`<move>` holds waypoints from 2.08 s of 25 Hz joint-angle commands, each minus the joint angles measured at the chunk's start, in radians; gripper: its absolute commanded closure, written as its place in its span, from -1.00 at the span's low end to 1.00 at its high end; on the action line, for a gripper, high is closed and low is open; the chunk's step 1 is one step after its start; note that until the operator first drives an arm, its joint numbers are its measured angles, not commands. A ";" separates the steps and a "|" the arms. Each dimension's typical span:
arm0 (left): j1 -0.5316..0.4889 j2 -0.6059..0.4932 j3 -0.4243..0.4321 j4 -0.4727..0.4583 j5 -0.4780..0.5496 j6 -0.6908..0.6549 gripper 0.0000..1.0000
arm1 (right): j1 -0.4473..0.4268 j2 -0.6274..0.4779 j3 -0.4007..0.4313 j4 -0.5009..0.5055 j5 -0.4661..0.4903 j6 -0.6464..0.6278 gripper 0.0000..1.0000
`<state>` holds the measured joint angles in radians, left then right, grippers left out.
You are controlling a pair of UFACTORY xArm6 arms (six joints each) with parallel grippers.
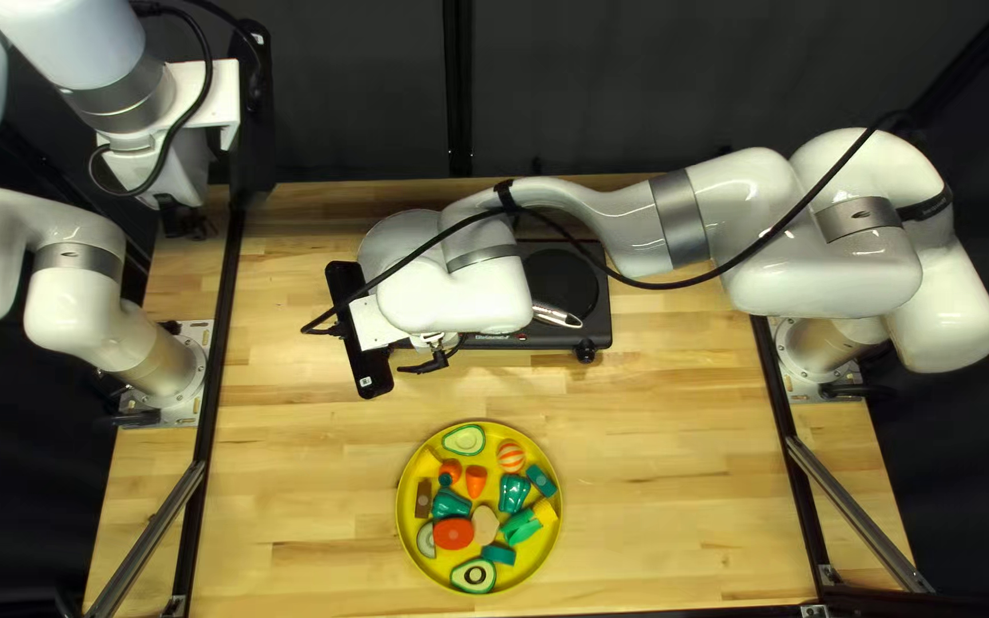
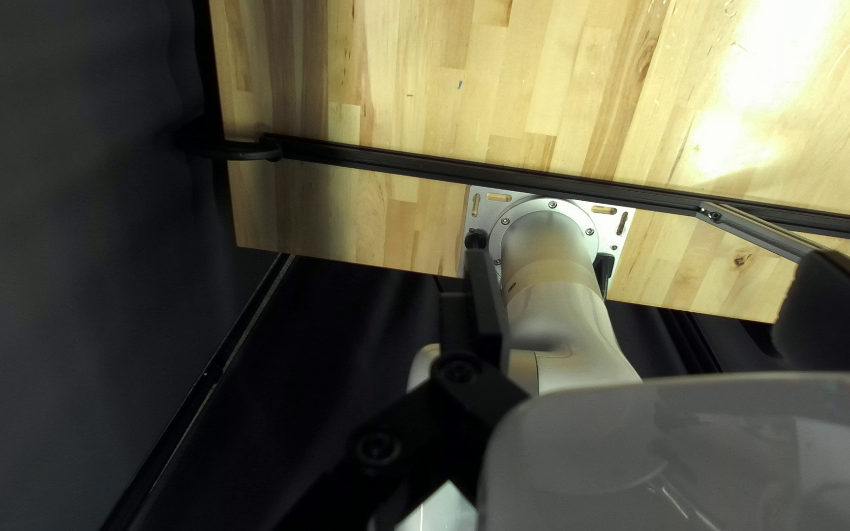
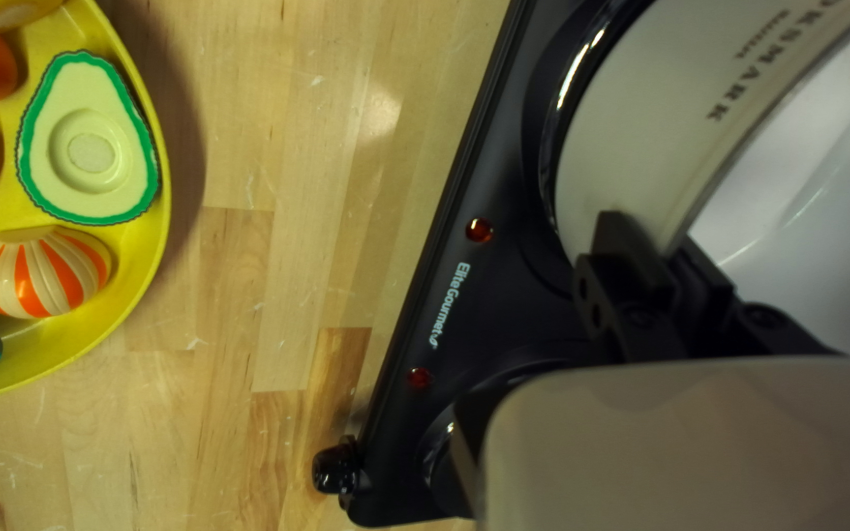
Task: Pick up a pot and place it onto the stove surface, add food to pot
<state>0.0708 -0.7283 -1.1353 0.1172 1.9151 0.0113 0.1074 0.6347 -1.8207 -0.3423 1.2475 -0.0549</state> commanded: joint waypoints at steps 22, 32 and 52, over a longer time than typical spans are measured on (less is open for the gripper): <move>0.000 0.000 0.000 0.000 0.000 0.000 -1.00 | -0.005 -0.001 0.010 -0.005 -0.013 -0.007 1.00; 0.000 0.000 0.000 0.000 0.000 0.000 -1.00 | -0.007 0.003 0.003 0.000 -0.009 -0.008 1.00; 0.000 0.000 0.000 0.000 0.000 0.000 -1.00 | -0.007 0.003 0.003 0.000 -0.009 -0.008 -1.00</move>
<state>0.0708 -0.7283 -1.1353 0.1172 1.9151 0.0113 0.1004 0.6379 -1.8176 -0.3423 1.2385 -0.0633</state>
